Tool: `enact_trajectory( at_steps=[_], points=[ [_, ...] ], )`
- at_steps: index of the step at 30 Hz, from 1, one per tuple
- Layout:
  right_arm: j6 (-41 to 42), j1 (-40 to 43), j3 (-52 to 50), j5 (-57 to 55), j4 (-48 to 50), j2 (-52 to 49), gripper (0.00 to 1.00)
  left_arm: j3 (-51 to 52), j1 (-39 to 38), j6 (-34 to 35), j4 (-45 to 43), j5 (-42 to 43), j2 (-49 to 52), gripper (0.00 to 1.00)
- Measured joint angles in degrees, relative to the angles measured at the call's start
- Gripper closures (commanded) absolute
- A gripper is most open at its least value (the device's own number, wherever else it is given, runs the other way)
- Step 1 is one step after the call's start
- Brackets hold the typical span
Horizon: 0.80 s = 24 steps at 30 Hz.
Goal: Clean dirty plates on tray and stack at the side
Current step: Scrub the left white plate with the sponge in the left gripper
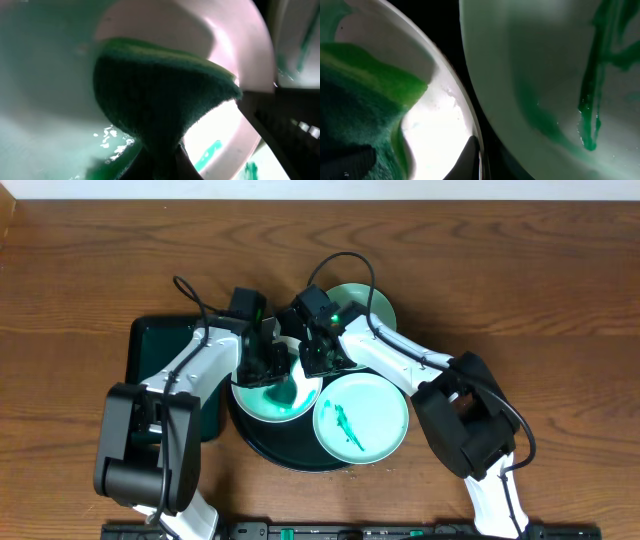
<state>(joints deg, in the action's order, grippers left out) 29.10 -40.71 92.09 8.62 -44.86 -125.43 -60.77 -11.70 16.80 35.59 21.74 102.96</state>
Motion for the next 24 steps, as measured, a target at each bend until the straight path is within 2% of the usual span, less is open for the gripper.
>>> enact_trajectory(
  at_steps=[8,15,19,24],
  points=[
    [-0.02,0.00,0.00,0.13,0.13,0.00,0.99,-1.60,-0.90,8.70,3.21,-13.20,-0.11,0.93],
    [-0.02,0.00,0.00,0.13,0.13,0.00,0.99,-1.95,-0.87,10.86,7.37,-20.74,-0.11,0.93],
    [-0.02,0.00,0.00,0.17,0.20,0.00,0.99,-2.01,-0.66,9.70,8.76,-20.28,-0.11,0.93],
    [-0.04,0.00,0.00,0.31,0.37,0.00,0.99,-1.99,1.03,1.07,8.63,-10.32,-0.09,0.93]
  ],
)
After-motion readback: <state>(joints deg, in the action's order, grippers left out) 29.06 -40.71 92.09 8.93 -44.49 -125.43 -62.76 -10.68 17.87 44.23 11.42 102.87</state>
